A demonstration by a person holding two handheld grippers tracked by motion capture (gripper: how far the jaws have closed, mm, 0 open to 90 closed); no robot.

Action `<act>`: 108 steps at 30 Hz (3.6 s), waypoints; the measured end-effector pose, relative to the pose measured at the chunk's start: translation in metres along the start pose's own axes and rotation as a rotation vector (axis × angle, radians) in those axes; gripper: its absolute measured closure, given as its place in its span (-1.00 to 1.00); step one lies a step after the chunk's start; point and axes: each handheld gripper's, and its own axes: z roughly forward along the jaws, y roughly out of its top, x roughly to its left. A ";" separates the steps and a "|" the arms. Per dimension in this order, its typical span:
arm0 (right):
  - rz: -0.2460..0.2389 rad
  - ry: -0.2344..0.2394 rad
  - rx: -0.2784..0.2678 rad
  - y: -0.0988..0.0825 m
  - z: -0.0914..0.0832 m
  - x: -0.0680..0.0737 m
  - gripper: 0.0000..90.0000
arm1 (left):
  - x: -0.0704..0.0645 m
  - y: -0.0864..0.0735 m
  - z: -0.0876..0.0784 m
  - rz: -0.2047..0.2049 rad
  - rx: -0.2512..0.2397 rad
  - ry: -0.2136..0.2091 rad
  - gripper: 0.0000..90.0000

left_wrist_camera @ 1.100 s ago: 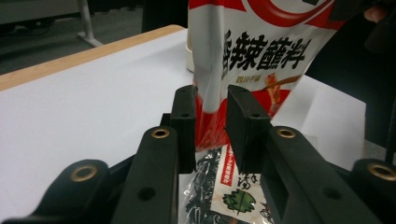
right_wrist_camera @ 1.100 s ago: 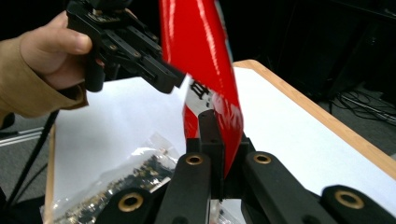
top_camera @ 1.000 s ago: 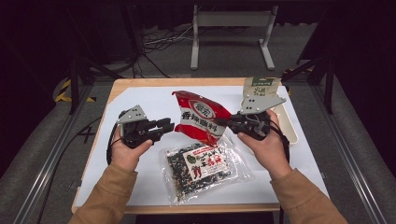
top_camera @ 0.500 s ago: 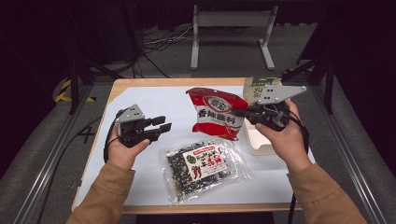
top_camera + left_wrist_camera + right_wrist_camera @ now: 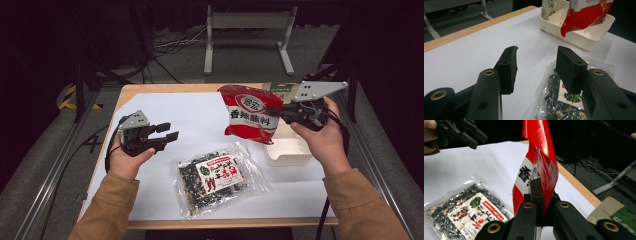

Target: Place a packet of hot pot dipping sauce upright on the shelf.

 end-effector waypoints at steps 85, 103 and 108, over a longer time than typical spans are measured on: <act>-0.078 -0.079 0.166 -0.047 0.021 -0.118 1.00 | 0.023 -0.012 -0.006 -0.022 0.115 0.025 -0.19; -0.033 -0.045 0.137 -0.073 0.027 -0.114 0.94 | 0.023 -0.013 -0.003 -0.019 0.128 0.023 -0.20; -0.002 -0.062 0.130 -0.081 0.022 -0.115 0.94 | 0.022 -0.013 -0.002 -0.022 0.125 0.017 -0.20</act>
